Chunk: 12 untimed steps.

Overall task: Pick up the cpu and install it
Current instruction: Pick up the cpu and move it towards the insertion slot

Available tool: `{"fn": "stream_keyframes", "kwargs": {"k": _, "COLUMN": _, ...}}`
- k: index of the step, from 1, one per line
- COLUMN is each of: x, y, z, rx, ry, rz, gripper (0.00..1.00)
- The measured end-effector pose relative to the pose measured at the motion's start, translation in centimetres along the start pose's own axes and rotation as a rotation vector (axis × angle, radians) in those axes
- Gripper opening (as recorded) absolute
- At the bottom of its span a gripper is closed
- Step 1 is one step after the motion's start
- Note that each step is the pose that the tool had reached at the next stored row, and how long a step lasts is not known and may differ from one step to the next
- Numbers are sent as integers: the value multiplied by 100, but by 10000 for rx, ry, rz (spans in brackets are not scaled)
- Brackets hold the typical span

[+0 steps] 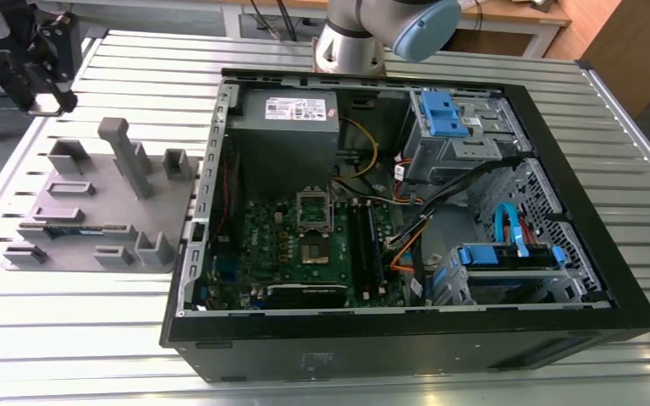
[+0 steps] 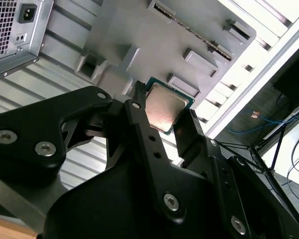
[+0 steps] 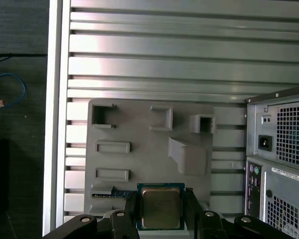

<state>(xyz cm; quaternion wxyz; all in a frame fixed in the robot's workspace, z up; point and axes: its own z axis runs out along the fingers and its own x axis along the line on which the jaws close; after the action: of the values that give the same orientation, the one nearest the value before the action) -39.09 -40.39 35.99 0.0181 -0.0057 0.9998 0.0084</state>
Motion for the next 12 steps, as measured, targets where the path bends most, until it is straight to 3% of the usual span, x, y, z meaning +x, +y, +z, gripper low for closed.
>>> {"fn": "stream_keyframes", "kwargs": {"k": 12, "x": -28, "y": 0, "z": -6, "rx": 1, "ry": 2, "rz": 0, "gripper": 47}}
